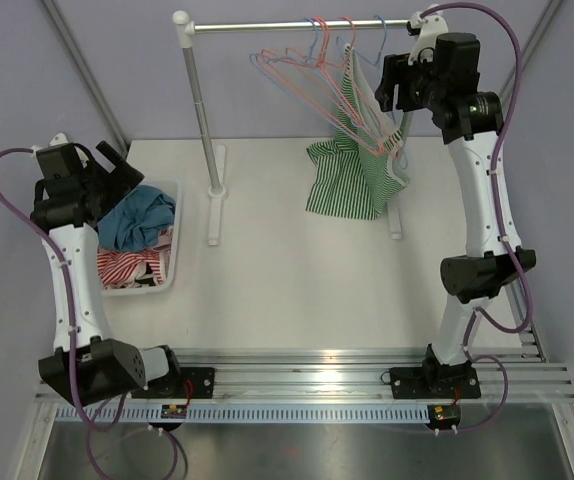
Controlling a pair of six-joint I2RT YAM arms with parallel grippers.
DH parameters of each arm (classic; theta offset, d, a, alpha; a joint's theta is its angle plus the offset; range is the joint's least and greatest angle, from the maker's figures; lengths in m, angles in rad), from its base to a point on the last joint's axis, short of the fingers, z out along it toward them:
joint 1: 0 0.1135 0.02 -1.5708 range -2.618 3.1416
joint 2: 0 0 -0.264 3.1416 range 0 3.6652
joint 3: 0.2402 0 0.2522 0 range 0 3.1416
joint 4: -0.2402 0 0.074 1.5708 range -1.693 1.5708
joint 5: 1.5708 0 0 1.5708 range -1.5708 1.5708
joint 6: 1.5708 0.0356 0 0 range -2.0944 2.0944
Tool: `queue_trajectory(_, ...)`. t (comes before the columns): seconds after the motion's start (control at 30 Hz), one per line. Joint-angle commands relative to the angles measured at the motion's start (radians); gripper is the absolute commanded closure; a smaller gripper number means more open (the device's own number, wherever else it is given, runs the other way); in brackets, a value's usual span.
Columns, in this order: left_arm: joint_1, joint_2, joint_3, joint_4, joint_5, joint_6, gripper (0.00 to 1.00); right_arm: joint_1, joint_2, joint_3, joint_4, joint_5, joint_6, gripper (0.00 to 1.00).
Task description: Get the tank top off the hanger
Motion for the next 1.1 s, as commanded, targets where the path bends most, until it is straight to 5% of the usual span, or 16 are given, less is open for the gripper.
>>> queue_trajectory(0.0, -0.048, -0.105, -0.030, 0.025, -0.020, 0.032, 0.01, -0.002, 0.045, 0.065, 0.001, -0.072, -0.037, 0.27)
queue_trajectory(0.2, -0.211, -0.188, -0.024, -0.015, -0.122, 0.096, 0.01, -0.002, 0.091, 0.047, 0.019, -0.078, -0.058, 0.47)
queue_trajectory(0.47, -0.361, -0.216, -0.001, -0.056, -0.194, 0.156, 0.01, -0.002, 0.080, 0.053, 0.025, -0.087, -0.050, 0.89)
queue_trajectory(0.83, -0.553, -0.201, 0.065, -0.104, -0.246, 0.207, 0.01, -0.002, 0.018, 0.180, 0.022, -0.059, 0.016, 0.94)
queue_trajectory(1.07, -0.674, -0.193, 0.151, -0.114, -0.304, 0.205, 0.01, 0.000, -0.087, 0.079, 0.053, -0.055, 0.031, 1.00)
